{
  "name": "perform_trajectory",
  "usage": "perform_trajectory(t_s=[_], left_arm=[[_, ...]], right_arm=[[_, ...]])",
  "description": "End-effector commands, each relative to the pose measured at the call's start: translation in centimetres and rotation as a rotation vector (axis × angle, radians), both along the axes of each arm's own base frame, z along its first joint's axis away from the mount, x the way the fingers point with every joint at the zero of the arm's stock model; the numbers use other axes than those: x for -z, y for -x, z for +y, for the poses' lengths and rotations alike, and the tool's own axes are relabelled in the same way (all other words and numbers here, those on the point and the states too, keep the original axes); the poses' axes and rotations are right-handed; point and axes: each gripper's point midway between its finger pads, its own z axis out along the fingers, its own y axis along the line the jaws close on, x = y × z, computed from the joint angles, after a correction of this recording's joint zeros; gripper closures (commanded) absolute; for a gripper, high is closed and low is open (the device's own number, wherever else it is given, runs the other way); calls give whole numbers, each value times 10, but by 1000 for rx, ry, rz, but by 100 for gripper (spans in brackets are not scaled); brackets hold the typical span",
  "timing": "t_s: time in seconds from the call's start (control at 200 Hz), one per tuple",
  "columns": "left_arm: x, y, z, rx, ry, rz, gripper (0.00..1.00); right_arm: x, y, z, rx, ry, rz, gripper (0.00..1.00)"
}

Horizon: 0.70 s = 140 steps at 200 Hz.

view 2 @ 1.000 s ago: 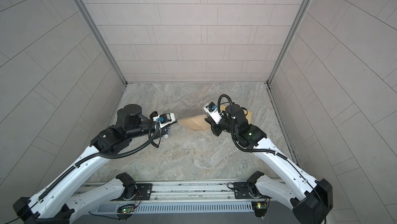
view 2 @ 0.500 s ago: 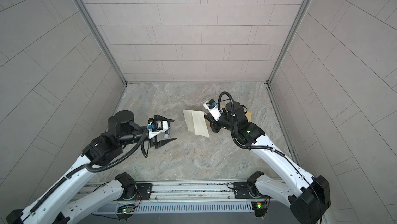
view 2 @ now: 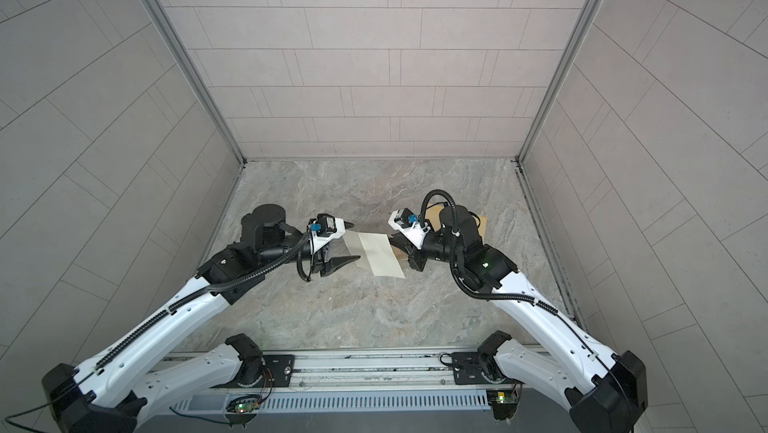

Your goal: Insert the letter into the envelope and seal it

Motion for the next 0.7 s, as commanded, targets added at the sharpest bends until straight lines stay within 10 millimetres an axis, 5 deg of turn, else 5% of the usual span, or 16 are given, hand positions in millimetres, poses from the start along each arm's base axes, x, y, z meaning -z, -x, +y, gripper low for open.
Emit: perform_trajectory(t_s=[0.0, 0.335, 0.695], left_arm=[[-5, 2, -12, 38, 38, -25, 20], [18, 2, -22, 74, -10, -4, 29], [34, 1, -29, 96, -36, 35, 68]], right_arm=[[-1, 10, 5, -67, 13, -28, 100], [3, 19, 13, -117, 22, -15, 100], [5, 21, 14, -122, 50, -32, 100]])
